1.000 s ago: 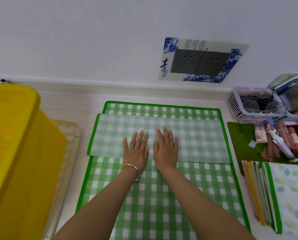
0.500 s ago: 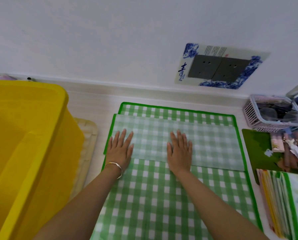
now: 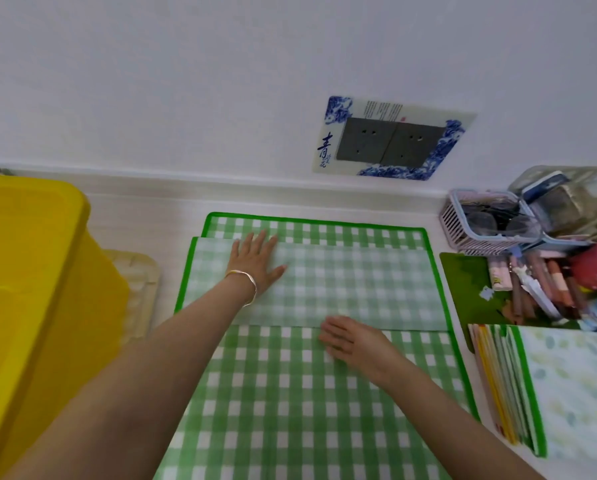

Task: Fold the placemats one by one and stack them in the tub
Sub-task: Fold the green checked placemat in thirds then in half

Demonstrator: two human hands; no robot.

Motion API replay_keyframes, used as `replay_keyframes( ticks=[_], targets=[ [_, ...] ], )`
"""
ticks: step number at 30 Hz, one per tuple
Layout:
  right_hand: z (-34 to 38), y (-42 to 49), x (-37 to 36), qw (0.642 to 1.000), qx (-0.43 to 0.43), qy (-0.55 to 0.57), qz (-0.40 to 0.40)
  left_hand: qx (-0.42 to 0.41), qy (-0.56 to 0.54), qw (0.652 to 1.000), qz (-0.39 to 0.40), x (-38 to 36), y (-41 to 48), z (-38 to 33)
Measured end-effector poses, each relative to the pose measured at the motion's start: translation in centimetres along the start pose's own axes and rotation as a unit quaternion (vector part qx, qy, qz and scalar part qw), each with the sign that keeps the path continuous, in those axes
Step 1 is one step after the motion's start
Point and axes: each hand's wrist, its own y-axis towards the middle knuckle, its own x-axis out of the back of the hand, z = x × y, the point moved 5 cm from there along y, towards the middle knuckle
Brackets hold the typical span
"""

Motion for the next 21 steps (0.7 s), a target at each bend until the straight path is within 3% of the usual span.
replay_keyframes(
  ticks=[4,9,13,16,21],
  targets=[
    [-1.2,-0.7,1.0,0.994,-0.045,0.096,0.003,-0.015,-0.006,0.999,0.031,0.0,1.0,-0.1],
    [-2.0,-0.5,1.2,0.982,-0.056,0.181,-0.002,-0.007,-0.049,0.998,-0.046,0.4,0.9,0.5],
    [-2.2,0.0,1.1,0.976,-0.061,0.208,-0.018,0.022,-0.055,0.996,-0.060,0.8,0.6,1.3],
    [-2.6,0.3,1.5,0.979,-0.048,0.193,-0.049,0.038,-0.071,0.995,-0.052,0.9,-0.2,1.9],
    [-2.2,0.1,2.4,0.992,0.042,0.036,-0.116,0.050,-0.190,0.980,0.012,0.6,-2.1,1.5]
  ],
)
